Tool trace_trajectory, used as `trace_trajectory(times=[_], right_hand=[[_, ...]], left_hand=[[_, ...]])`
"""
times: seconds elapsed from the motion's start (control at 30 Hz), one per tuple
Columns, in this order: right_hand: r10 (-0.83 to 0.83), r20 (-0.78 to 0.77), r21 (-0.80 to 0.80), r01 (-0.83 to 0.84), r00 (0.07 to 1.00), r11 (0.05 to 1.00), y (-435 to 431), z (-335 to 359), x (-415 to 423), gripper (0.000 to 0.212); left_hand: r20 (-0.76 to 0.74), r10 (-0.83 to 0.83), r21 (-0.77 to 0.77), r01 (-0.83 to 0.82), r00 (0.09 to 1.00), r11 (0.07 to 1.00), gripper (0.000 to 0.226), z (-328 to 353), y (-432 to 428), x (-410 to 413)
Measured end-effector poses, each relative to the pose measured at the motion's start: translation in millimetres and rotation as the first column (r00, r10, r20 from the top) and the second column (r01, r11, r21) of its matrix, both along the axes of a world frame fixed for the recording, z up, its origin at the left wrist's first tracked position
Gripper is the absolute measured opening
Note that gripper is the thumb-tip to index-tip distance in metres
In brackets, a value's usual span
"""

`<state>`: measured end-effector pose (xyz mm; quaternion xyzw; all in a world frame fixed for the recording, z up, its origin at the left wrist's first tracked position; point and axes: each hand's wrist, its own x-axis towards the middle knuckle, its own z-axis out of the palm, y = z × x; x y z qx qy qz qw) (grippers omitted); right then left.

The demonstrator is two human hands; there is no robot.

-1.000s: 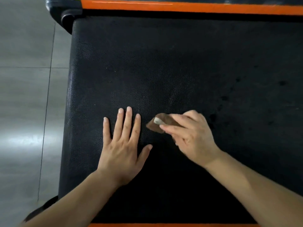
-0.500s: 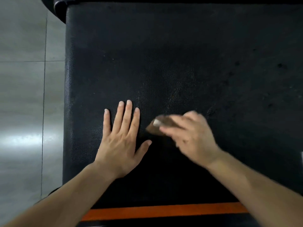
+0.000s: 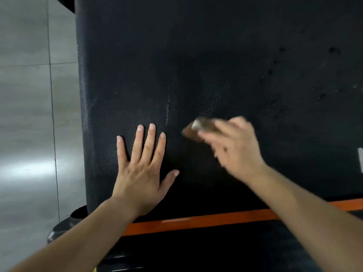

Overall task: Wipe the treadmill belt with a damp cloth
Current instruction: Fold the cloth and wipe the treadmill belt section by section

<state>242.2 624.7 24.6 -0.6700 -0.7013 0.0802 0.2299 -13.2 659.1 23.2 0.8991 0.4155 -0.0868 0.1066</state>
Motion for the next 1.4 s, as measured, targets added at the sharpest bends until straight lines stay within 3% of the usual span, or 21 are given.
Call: trace_trajectory(times=[0.1, 0.13, 0.2, 0.27, 0.33, 0.4, 0.43, 0.5, 0.57, 0.6, 0.7, 0.8, 0.87, 1.0, 1.03, 1.17, 1.23, 1.3, 1.4], right_hand=[[-0.440, -0.068, -0.041, 0.438, 0.896, 0.898, 32.8, -0.4, 27.5, 0.024], [-0.500, -0.060, -0.066, 0.496, 0.864, 0.866, 31.7, -1.6, 21.7, 0.026], [-0.387, -0.039, -0.064, 0.384, 0.921, 0.921, 11.8, -3.0, -6.2, 0.028], [-0.148, -0.069, -0.089, 0.141, 0.987, 0.986, -22.9, -1.4, -42.2, 0.026], [0.017, -0.096, -0.120, -0.028, 0.995, 0.992, -51.7, 3.1, -61.4, 0.026], [0.089, -0.087, -0.106, -0.098, 0.992, 0.990, -51.9, 4.2, -49.7, 0.025], [0.060, -0.078, -0.091, -0.067, 0.995, 0.994, -45.3, 3.0, -40.1, 0.025], [-0.177, -0.103, -0.090, 0.168, 0.979, 0.982, -27.8, -1.5, -20.9, 0.024], [-0.403, -0.157, -0.152, 0.381, 0.902, 0.912, -21.2, -1.8, -21.9, 0.025], [-0.401, -0.161, -0.161, 0.377, 0.902, 0.912, -25.5, -1.2, -31.8, 0.025], [-0.126, -0.150, -0.183, 0.097, 0.981, 0.978, -60.7, 4.6, -64.2, 0.025], [0.012, -0.217, -0.239, -0.065, 0.976, 0.969, -71.6, 13.6, -61.4, 0.022], [0.016, -0.170, -0.216, -0.053, 0.985, 0.975, -61.3, 11.9, -40.1, 0.022], [-0.360, -0.163, -0.241, 0.316, 0.919, 0.917, -51.8, 13.8, 0.0, 0.032], [-0.338, -0.179, -0.241, 0.292, 0.924, 0.926, -57.9, 15.7, -4.8, 0.031], [0.003, -0.239, -0.244, -0.063, 0.971, 0.968, -92.4, 19.2, -32.8, 0.025], [0.045, -0.256, -0.252, -0.111, 0.966, 0.961, -94.8, 18.3, -23.5, 0.025], [0.011, -0.223, -0.236, -0.065, 0.975, 0.970, -86.7, 18.1, -5.5, 0.024], [-0.385, -0.240, -0.213, 0.339, 0.891, 0.916, -63.0, 16.6, 45.2, 0.029]], left_hand=[[0.012, 0.005, -0.004, -0.005, 1.000, 1.000, 0.086, 0.5, -0.9, -0.4], [0.016, 0.002, -0.009, -0.001, 1.000, 1.000, 0.086, 0.5, -0.4, -0.3], [0.026, -0.001, -0.033, 0.002, 1.000, 0.999, 0.087, 0.8, 1.2, -1.5], [0.046, -0.004, -0.065, 0.007, 0.999, 0.998, 0.089, 1.6, 2.2, -5.5], [0.064, -0.028, -0.088, 0.034, 0.998, 0.996, 0.089, 1.6, 1.5, -11.1], [0.071, -0.054, -0.087, 0.060, 0.996, 0.994, 0.088, 1.7, -0.3, -16.9], [0.071, -0.064, -0.081, 0.069, 0.995, 0.994, 0.088, 1.8, -1.4, -18.6], [0.071, -0.067, -0.069, 0.072, 0.995, 0.995, 0.088, 1.3, -2.7, -19.0], [0.072, -0.061, -0.059, 0.065, 0.996, 0.996, 0.088, 0.8, -3.1, -17.9], [0.073, -0.059, -0.058, 0.063, 0.996, 0.996, 0.088, 0.7, -3.0, -17.5], [0.083, -0.048, -0.081, 0.055, 0.995, 0.995, 0.088, 1.8, -3.1, -17.8], [0.079, -0.033, -0.103, 0.041, 0.996, 0.994, 0.089, 3.6, -4.2, -17.1], [0.079, -0.022, -0.106, 0.030, 0.997, 0.994, 0.090, 3.6, -4.7, -16.0], [0.067, -0.017, -0.107, 0.025, 0.998, 0.994, 0.090, 3.8, -5.7, -14.3], [0.063, -0.011, -0.111, 0.019, 0.998, 0.994, 0.091, 4.2, -6.5, -12.8], [0.045, 0.040, -0.137, -0.033, 0.998, 0.990, 0.091, 6.0, -11.3, -2.3], [0.041, 0.067, -0.152, -0.060, 0.997, 0.987, 0.092, 6.6, -13.8, 2.0], [0.047, 0.088, -0.156, -0.079, 0.995, 0.985, 0.091, 5.9, -15.6, 4.7], [0.053, 0.106, -0.130, -0.098, 0.993, 0.987, 0.091, 3.3, -18.3, 7.3]])
